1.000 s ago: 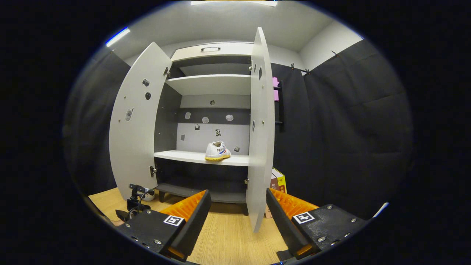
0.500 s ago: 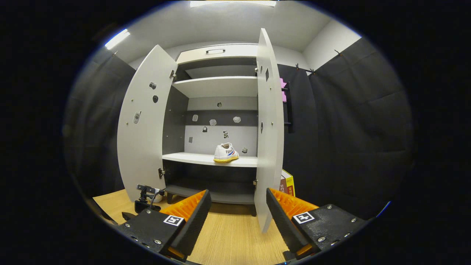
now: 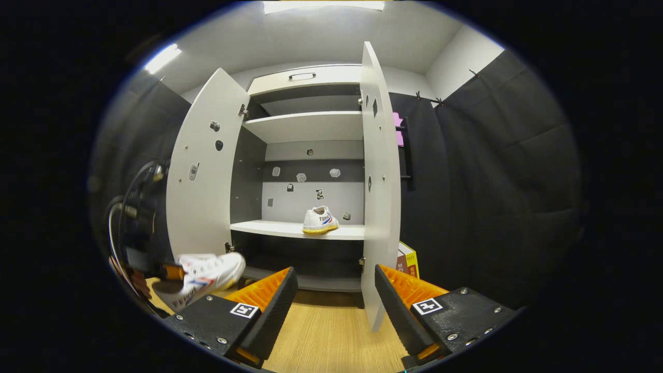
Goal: Grab one shoe with the right hand and put it into the shoe cabinet, grab the other shoe with the left hand and put it into the shoe cabinet; then close the right door with the right hand and the left door with the left hand.
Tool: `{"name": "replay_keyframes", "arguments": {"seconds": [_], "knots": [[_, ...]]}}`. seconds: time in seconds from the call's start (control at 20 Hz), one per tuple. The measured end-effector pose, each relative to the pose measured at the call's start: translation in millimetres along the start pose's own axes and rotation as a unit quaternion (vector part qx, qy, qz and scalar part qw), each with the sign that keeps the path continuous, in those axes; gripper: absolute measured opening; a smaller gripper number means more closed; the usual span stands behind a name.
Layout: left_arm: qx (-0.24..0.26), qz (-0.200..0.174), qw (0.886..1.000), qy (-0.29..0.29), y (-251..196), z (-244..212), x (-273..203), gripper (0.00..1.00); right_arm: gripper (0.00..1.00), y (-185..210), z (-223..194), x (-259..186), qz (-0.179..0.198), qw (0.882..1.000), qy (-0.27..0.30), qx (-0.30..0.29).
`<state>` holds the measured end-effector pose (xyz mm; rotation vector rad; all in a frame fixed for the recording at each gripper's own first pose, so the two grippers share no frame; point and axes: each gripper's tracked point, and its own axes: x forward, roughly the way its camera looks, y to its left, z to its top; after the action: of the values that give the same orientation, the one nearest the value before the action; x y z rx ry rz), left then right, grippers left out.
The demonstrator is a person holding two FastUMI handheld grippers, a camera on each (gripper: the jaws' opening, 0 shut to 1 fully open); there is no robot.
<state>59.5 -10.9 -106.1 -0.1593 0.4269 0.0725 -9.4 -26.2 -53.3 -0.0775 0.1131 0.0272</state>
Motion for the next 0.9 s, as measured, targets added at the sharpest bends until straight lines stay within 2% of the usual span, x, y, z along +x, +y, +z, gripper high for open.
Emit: {"name": "replay_keyframes", "arguments": {"seconds": [0.15, 0.25, 0.35, 0.5, 0.65, 0.75, 0.9], "knots": [[0.003, -0.010, 0.999, -0.038, -21.2, 87.3, 36.8, 0.08, 0.92, 5.0, 0.8, -1.9, 0.006, 1.000, -0.001, 0.017], [0.018, -0.003, 0.998, -0.061, -36.4, 129.6, 87.4, 0.08, 0.92, 4.6, 1.9, -3.7, 0.003, 1.000, 0.000, 0.021], [0.031, 0.000, 0.998, -0.055, -48.0, 153.9, 135.9, 0.08, 0.92, -2.9, 4.9, -7.0, -0.010, 1.000, -0.005, 0.016], [0.031, 0.013, 0.999, -0.010, -59.5, 162.3, 219.5, 0.08, 0.92, -11.6, 8.6, -9.8, -0.025, 0.999, -0.006, 0.023], [0.035, 0.054, 0.997, 0.041, -51.5, 148.7, 284.9, 0.08, 0.92, -24.7, 5.8, -15.0, -0.045, 0.999, 0.000, 0.023], [0.041, 0.073, 0.994, 0.068, -47.3, 139.4, 316.6, 0.08, 0.92, -34.8, 3.3, -17.4, -0.061, 0.998, 0.004, 0.017], [0.038, 0.086, 0.990, 0.102, -45.1, 121.2, 337.3, 0.08, 0.92, -48.8, -4.7, -20.4, -0.079, 0.997, 0.012, 0.012]]}}
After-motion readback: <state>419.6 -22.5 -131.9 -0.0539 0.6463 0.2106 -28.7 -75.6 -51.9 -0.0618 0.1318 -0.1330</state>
